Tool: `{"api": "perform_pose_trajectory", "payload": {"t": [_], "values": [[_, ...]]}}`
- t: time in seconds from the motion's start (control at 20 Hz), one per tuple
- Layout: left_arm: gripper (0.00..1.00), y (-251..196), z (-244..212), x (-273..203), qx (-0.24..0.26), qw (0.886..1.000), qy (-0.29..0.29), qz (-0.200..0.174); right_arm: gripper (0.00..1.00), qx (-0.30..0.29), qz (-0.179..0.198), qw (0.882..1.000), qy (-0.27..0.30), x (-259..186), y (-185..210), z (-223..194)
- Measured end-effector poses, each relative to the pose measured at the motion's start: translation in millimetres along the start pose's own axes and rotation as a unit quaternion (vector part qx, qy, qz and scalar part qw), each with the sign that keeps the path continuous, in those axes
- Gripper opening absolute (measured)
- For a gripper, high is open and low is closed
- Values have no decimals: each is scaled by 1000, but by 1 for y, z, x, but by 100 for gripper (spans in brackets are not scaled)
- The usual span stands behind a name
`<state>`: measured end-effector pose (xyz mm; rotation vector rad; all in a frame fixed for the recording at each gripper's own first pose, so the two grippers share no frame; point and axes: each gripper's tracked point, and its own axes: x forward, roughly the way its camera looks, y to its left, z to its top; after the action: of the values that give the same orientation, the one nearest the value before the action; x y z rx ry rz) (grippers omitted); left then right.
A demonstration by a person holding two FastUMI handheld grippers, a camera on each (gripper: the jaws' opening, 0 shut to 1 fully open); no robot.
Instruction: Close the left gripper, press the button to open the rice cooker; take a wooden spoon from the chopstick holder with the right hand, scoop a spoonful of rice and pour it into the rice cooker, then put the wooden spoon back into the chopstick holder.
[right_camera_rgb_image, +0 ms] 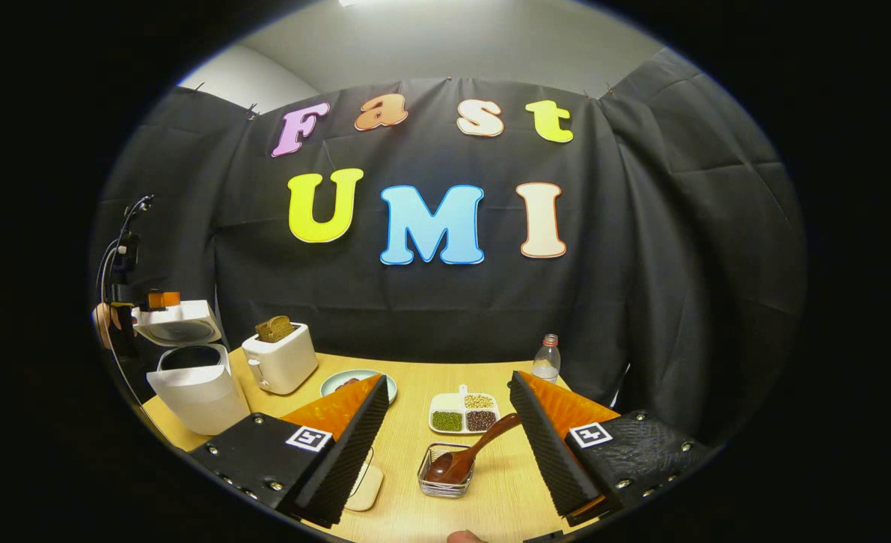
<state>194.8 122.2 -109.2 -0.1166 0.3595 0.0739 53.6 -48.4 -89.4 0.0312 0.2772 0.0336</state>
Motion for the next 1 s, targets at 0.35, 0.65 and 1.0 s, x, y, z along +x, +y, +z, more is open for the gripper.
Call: {"api": "perform_pose_trajectory", "payload": {"t": [0.35, 0.65, 1.0], "values": [[94, -8, -55, -2, -7, 999, 45, -10, 99, 3, 10, 1000, 8, 4, 2, -6], [94, -15, -87, 3, 2, 997, 73, -16, 99, -6, 5, 1000, 10, 4, -2, -7], [92, -21, -114, 11, 13, 994, 108, -23, 99, -4, -3, 1000, 12, 0, -5, -9]]}}
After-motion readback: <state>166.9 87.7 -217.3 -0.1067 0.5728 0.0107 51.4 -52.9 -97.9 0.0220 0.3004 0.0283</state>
